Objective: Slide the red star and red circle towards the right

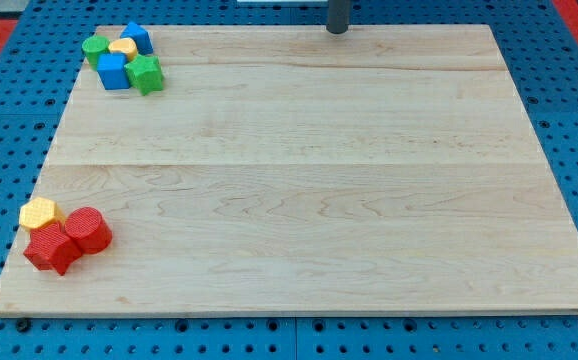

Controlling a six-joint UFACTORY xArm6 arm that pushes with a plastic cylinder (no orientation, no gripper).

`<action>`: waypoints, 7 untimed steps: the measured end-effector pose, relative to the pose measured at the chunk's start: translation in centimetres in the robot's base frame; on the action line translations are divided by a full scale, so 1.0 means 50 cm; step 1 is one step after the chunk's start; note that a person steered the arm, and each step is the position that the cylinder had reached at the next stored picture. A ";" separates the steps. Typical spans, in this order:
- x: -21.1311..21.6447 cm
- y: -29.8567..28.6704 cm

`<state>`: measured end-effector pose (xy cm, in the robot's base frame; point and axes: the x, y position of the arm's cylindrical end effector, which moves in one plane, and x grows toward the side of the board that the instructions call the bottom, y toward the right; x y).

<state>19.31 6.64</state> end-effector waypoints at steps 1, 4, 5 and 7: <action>0.039 0.030; 0.428 0.066; 0.533 0.066; 0.649 0.066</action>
<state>51.77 9.93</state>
